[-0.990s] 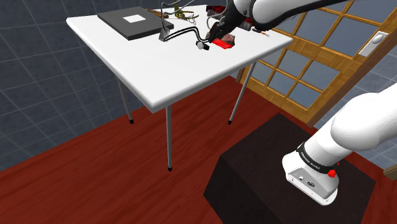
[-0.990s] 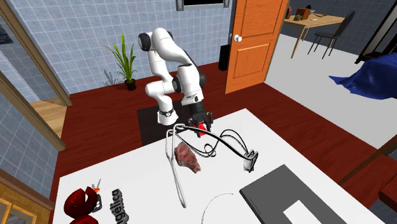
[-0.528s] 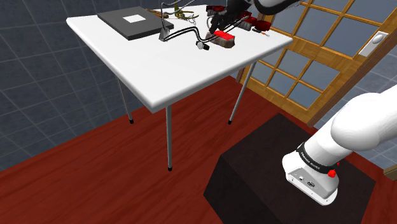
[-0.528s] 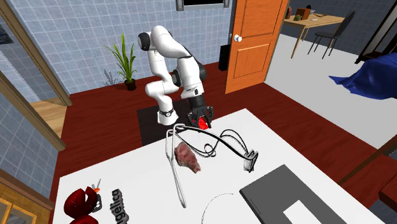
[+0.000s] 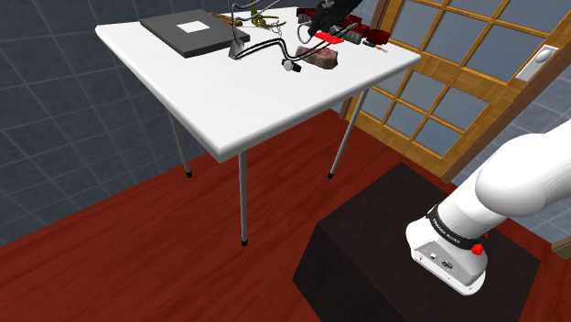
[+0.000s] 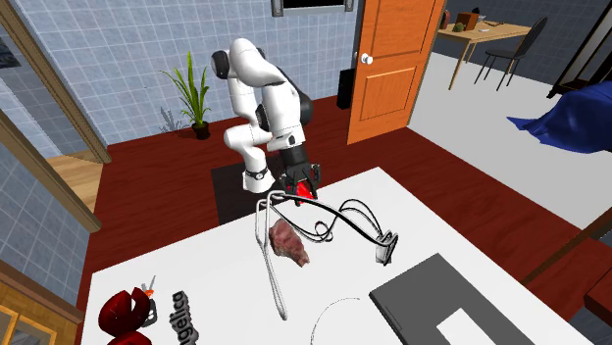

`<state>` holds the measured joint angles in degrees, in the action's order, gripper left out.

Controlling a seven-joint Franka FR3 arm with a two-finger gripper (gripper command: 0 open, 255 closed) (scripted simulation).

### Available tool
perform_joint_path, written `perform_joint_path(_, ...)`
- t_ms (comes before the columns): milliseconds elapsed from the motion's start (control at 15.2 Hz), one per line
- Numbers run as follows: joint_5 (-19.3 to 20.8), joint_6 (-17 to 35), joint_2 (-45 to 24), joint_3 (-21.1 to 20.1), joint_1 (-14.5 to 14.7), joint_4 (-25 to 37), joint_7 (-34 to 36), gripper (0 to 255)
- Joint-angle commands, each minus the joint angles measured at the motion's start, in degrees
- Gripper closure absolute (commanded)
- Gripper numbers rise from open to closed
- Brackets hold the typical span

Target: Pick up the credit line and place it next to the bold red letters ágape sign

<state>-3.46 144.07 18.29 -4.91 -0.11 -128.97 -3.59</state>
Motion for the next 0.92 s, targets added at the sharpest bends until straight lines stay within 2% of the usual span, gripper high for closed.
perform_joint_path(0,-1.29,-0.12,-0.78,2.51,-0.25,0.76,-3.78,255)
perform_joint_path(462,-6.46,-1.54,-6.98,10.26,-1.34,7.43,-16.05,255)
perform_joint_path(858,-12.26,-4.47,-14.09,15.75,-3.04,15.87,-26.32,255)
